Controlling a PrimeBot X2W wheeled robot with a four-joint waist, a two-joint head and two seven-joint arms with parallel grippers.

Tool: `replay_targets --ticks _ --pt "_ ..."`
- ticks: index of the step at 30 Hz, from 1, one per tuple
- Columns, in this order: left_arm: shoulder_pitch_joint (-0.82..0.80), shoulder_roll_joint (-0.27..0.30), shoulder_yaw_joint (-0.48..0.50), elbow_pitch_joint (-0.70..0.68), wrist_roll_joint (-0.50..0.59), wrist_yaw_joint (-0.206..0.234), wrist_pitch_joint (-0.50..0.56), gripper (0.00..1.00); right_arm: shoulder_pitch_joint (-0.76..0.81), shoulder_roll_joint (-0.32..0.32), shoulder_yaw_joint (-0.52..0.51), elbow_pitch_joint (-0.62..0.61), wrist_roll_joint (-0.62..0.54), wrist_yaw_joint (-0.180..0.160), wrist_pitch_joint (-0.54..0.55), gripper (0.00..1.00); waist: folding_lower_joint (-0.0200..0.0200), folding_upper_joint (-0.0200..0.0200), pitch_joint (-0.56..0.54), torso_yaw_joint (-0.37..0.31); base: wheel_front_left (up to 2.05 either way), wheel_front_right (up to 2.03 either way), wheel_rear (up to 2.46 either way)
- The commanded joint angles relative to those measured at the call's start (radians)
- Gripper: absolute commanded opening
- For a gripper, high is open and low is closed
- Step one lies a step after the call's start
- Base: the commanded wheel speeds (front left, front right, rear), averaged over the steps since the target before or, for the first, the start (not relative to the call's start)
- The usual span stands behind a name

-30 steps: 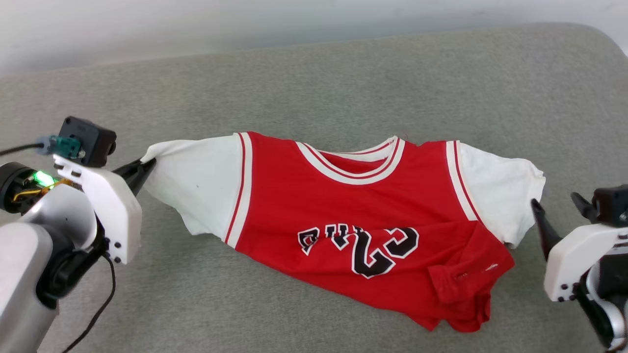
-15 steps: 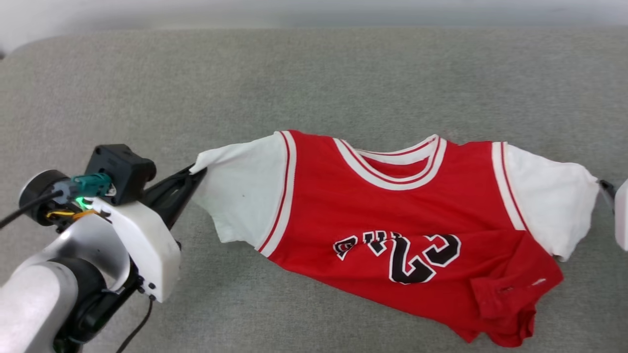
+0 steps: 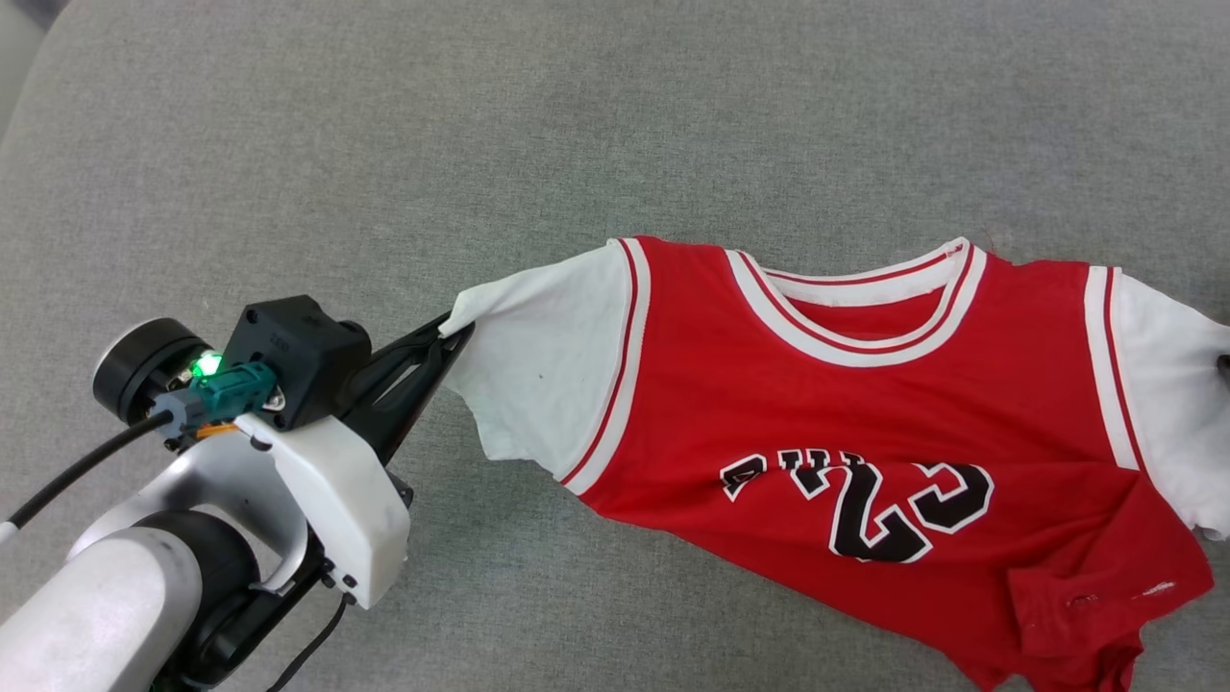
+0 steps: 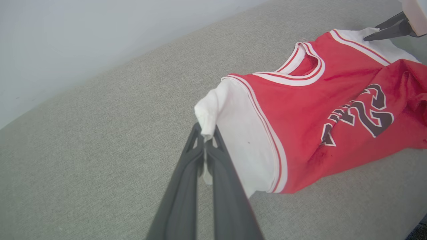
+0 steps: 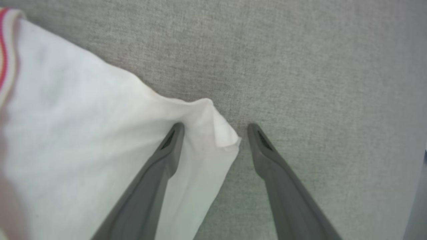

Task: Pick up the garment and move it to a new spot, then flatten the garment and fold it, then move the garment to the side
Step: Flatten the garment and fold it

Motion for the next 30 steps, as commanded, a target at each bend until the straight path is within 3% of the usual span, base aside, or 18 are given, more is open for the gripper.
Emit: replay_targets --ticks 1,2,3,4,5,19,30 --pt "-0.014 -0.004 0.001 -0.003 0.003 0.002 -0.008 0.00 0.020 0.026 0.032 0.035 0.010 0.004 0.005 1.00 0.0000 0.0000 0.005 0.005 0.00 0.00 0.00" --pt "-0.015 -0.005 -0.001 -0.002 0.004 0.002 -0.008 0.00 0.024 0.028 0.046 0.045 0.012 0.004 0.001 1.00 0.0000 0.0000 0.006 0.007 0.00 0.00 0.00" --pt "-0.016 -0.005 -0.002 0.000 0.004 0.002 -0.007 0.00 0.028 0.033 0.058 0.056 0.014 0.004 0.002 0.76 0.0000 0.0000 0.006 0.007 0.00 0.00 0.00" --pt "-0.015 -0.007 -0.001 0.002 0.002 0.005 -0.007 0.00 0.033 0.037 0.072 0.067 0.018 0.005 0.005 0.42 0.0000 0.0000 0.006 0.006 0.00 0.00 0.00" --pt "-0.014 -0.009 0.000 0.004 -0.002 0.006 -0.009 0.00 0.037 0.035 0.080 0.080 0.024 0.006 0.001 0.00 0.0000 0.0000 0.005 0.006 0.00 0.00 0.00" --pt "0.026 0.026 0.056 0.080 -0.005 0.042 -0.057 0.00 -0.074 -0.019 0.045 0.054 0.037 0.002 -0.236 0.00 0.0000 0.0000 -0.145 -0.060 0.00 0.00 0.00" --pt "0.012 0.106 0.218 0.048 -0.025 0.098 -0.128 0.00 -0.160 -0.052 0.052 -0.139 0.089 0.001 -0.293 0.00 0.0000 0.0000 -0.287 -0.127 0.00 0.00 0.00"
